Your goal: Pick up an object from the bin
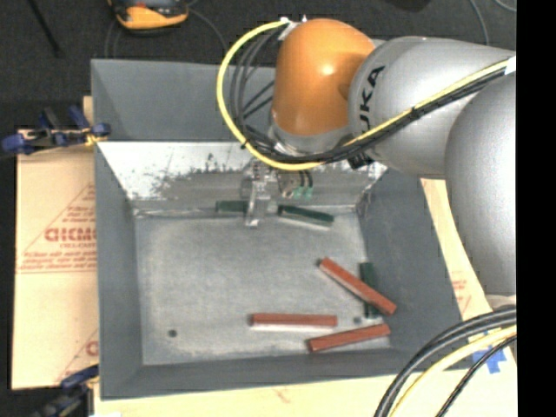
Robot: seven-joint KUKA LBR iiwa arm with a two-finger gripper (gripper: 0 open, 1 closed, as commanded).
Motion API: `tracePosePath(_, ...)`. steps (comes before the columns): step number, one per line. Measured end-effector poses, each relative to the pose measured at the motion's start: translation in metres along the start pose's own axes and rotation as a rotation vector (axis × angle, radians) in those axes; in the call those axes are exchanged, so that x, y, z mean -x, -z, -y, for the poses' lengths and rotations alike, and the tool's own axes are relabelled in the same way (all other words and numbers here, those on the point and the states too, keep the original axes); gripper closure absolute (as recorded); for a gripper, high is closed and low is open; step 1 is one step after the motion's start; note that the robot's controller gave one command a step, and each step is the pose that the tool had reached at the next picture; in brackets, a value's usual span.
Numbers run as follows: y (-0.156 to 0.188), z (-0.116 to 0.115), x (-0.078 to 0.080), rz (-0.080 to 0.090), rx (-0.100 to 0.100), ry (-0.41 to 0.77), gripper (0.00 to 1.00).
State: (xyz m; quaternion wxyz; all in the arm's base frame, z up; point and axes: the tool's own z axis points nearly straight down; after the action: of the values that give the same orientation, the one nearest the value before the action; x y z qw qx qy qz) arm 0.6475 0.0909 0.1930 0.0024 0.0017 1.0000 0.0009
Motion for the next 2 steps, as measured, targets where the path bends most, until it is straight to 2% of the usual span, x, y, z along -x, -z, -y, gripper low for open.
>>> tracePosePath(1, 0.0000, 0.0000, 0.0000, 0.000, 0.000, 0.001, 1.00)
tracePosePath(2, 0.0000, 0.0001, 0.0000, 0.000, 0.000, 0.001, 1.00)
